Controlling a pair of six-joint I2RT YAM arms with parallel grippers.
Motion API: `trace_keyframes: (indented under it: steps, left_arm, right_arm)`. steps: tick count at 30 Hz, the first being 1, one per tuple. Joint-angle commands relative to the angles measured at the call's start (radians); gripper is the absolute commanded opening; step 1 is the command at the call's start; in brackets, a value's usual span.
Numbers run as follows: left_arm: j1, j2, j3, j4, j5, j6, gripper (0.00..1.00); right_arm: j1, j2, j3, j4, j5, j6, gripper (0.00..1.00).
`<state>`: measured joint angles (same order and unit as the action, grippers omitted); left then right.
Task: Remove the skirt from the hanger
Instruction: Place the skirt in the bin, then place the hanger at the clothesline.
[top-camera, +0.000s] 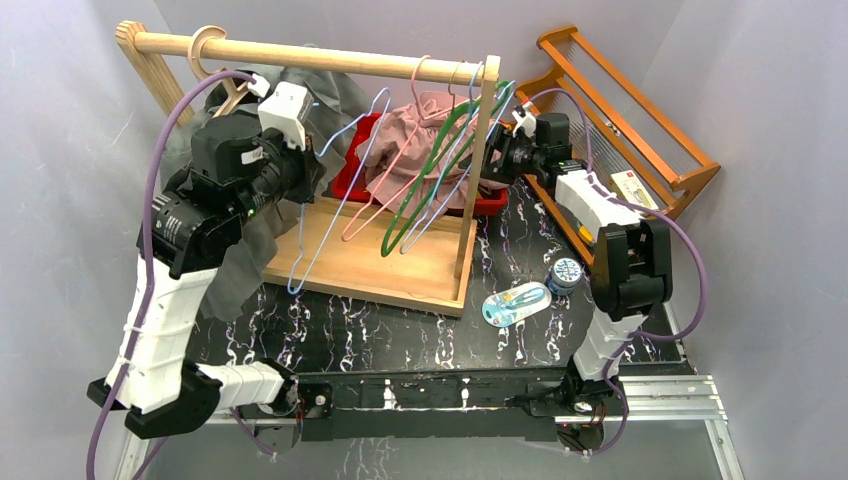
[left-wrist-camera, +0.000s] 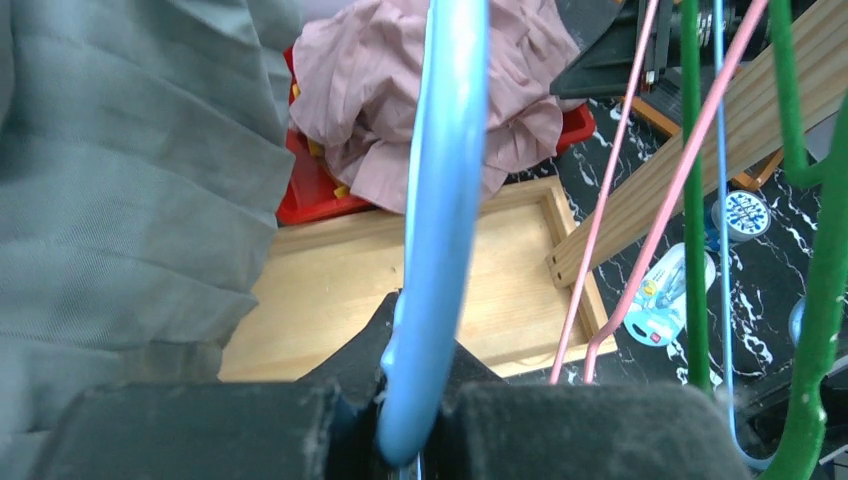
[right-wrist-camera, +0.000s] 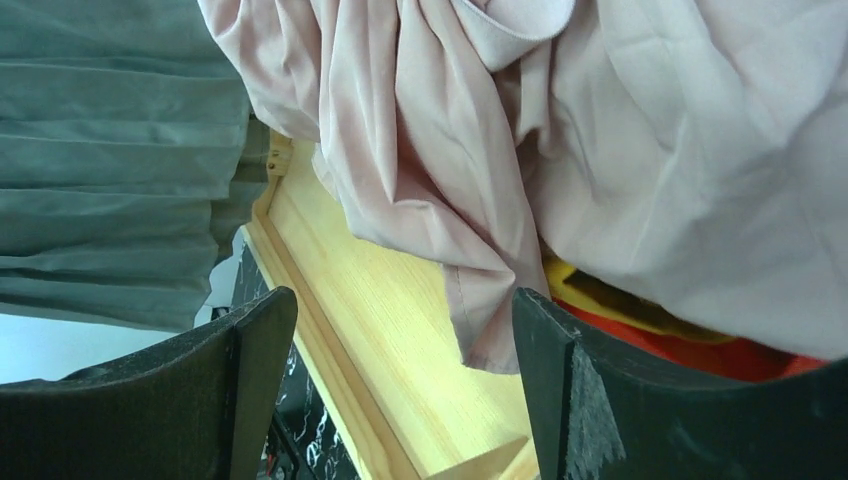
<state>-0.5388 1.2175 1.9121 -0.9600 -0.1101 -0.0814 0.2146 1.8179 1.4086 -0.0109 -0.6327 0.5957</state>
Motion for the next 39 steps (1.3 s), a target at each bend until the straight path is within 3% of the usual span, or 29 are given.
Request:
trace_keyframes:
  steps: [1,8,12,22,26,33,36,39]
  left_arm:
    - [-0.004,0.051,0.105,0.075,0.048,0.081,0.0]
    - [-0.004,0.082,0.145,0.193,0.06,0.1,0.0]
    - [-0.003,0.179,0.232,0.2,0.093,0.097,0.0]
    - [-0.004,0.331,0.31,0.262,0.177,0.072,0.0]
    - [-0.004,0.362,0.298,0.277,0.237,0.045,0.0]
    - [-0.004,0.278,0.134,0.321,0.245,0.02,0.0]
    - [-0.004,0.245,0.092,0.322,0.234,0.012,0.12]
    - [-0.004,0.204,0.049,0.315,0.228,0.008,0.39]
  right_arm:
    - [-0.051,-0.087,-0.032,-0.027,-0.042,-0.031,0.87]
    - [-0.101,-0.178,-0.054,-0.105,0.008,-0.097,0.89]
    - [-0.101,-0.217,-0.057,-0.135,0.056,-0.138,0.98]
    - [-0.108,-0.281,-0.089,-0.165,0.089,-0.186,0.98]
    - [-0.113,-0.294,-0.101,-0.166,0.089,-0.189,0.98]
    - [-0.114,-0.306,-0.114,-0.146,0.06,-0.176,0.98]
    - [-0.113,-0.308,-0.115,-0.139,0.047,-0.171,0.98]
    - [-0.114,-0.313,-0.122,-0.132,0.04,-0.168,0.98]
